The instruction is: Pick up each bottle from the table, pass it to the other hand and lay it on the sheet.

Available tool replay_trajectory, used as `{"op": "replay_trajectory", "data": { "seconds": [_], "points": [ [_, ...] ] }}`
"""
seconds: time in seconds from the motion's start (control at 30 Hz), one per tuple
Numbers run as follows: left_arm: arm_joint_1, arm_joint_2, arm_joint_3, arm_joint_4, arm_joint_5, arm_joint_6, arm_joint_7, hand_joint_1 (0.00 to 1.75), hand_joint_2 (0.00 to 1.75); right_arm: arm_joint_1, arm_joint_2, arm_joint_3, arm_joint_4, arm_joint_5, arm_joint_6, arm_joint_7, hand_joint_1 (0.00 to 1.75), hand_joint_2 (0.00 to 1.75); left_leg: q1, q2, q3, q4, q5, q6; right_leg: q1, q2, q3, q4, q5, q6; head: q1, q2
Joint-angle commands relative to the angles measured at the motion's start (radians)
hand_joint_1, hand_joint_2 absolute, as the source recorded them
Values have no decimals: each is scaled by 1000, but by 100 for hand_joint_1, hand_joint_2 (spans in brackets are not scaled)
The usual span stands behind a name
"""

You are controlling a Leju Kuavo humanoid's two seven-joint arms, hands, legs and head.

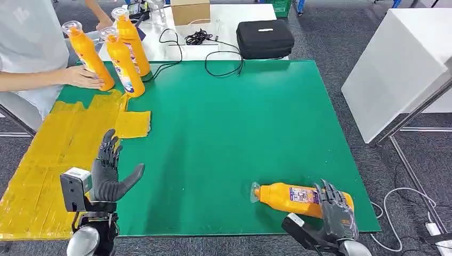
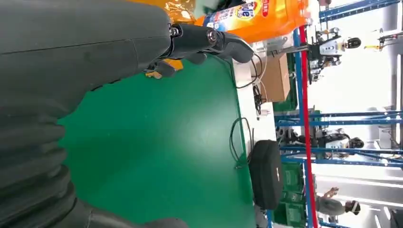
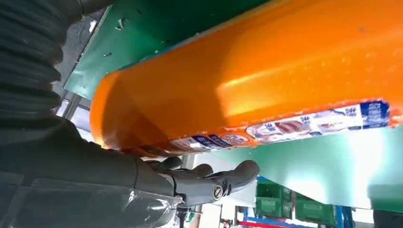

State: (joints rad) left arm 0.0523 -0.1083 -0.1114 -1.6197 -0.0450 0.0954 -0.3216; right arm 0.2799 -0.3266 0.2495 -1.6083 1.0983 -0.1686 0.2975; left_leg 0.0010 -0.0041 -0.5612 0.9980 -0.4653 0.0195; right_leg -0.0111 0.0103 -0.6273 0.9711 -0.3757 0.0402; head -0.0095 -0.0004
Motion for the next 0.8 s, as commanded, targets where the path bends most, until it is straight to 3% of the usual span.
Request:
{"op": "replay_trajectory", "data": {
  "seconds": [0.03,0.07,0.1,0.13,0.17,0.33,0.4,0.53,0.8],
  "points": [
    [-19,-2,-13,64,14,-1,7,0,175,-25,34,-35,118,-43,38,-17,0,175,1,0,4,-2,0,-1,1,-1,4,-2,-1,-1,0,0],
    [-22,-2,-15,68,15,-2,7,0,175,-31,33,-37,137,-45,44,-19,9,175,1,-1,6,-2,-1,-1,1,-2,6,-2,-1,-1,0,0],
    [-23,-1,-17,70,17,-2,7,0,175,-33,32,-37,149,-49,53,-22,31,175,1,-1,5,-2,-1,-1,1,-2,5,-2,-1,-1,0,0],
    [-25,0,-19,72,18,-2,7,0,175,-34,29,-35,159,-54,62,-26,110,175,1,-1,4,-2,0,-1,1,-2,5,-2,-1,-1,0,0],
    [-28,2,-21,76,20,-2,7,0,175,-34,20,-29,171,-55,74,-25,143,175,1,-1,7,-2,-1,-1,1,-2,7,-3,-1,-1,0,0],
    [-37,5,-26,85,28,-2,6,0,175,-33,-7,-11,196,-67,101,-19,152,175,1,-3,8,-2,0,-1,1,-4,8,-3,-1,-1,0,0],
    [-42,6,-28,91,31,-3,5,0,175,-38,-18,1,209,-74,116,-21,138,175,1,-3,10,-2,-1,-1,1,-3,9,-2,-1,-1,-1,0],
    [-51,8,-34,97,38,-2,1,0,175,-47,-43,31,235,-85,128,-14,150,175,1,-4,12,-2,-1,0,2,-5,13,-4,-2,-1,0,0],
    [-51,8,-34,97,38,-2,1,0,175,-47,-43,31,235,-85,128,-14,150,175,1,-4,17,-2,-2,2,2,-4,19,-6,-3,1,0,0]
  ]
}}
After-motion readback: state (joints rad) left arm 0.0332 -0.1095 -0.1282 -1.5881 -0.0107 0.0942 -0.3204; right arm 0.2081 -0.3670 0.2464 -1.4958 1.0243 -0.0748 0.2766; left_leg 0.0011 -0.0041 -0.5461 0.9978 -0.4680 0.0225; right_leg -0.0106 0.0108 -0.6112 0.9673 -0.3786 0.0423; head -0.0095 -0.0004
